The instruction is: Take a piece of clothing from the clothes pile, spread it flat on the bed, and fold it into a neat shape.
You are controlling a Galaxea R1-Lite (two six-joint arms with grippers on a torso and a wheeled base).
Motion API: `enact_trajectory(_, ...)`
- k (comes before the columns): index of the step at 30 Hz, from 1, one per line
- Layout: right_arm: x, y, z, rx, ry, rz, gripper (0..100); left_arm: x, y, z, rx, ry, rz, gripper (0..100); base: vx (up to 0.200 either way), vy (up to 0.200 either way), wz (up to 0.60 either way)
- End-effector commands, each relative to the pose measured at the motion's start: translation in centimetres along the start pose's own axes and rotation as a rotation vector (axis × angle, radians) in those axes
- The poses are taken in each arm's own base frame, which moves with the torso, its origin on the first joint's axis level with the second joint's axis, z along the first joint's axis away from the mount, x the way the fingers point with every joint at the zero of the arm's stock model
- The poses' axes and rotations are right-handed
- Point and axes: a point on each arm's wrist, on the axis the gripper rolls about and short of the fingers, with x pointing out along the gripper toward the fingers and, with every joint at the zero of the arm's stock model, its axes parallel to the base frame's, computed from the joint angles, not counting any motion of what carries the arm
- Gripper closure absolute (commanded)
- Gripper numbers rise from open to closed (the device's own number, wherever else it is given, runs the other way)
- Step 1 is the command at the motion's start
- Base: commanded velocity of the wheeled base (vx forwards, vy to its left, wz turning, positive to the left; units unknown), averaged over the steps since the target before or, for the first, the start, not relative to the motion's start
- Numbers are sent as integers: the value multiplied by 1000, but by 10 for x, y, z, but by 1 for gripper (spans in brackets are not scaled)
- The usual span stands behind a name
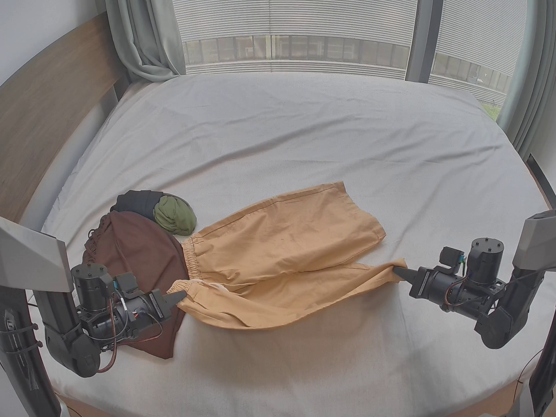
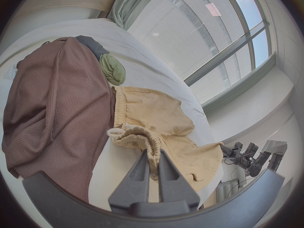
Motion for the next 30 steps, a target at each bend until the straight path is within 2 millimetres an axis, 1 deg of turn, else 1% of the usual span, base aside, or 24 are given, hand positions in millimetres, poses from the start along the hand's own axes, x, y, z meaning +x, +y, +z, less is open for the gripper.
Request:
enact_trajectory(1,-1,5,11,-11,-38,15,100,0,0,1,2,-5,-1,100,0,0,0)
enact_trajectory(7,3,7,21,-12,-47,15,100,2,-2,5,-18,-26,-3,100,0,0,0)
enact_trajectory(12,11,7,36,-16,-73,14,100,4,-2,7,-17,-44,3,100,0,0,0)
enact_trajectory(18,22,10,60,-17,-89,11,100,9,-4,16,-55,-99,9,100,0,0,0)
enact_trajectory(22,30,15,76,-23,-104,18,100,9,-7,20,-80,-116,-1,100,0,0,0)
enact_trajectory(30,43,21,99,-25,-112,22,100,12,-7,24,-85,-145,6,100,0,0,0)
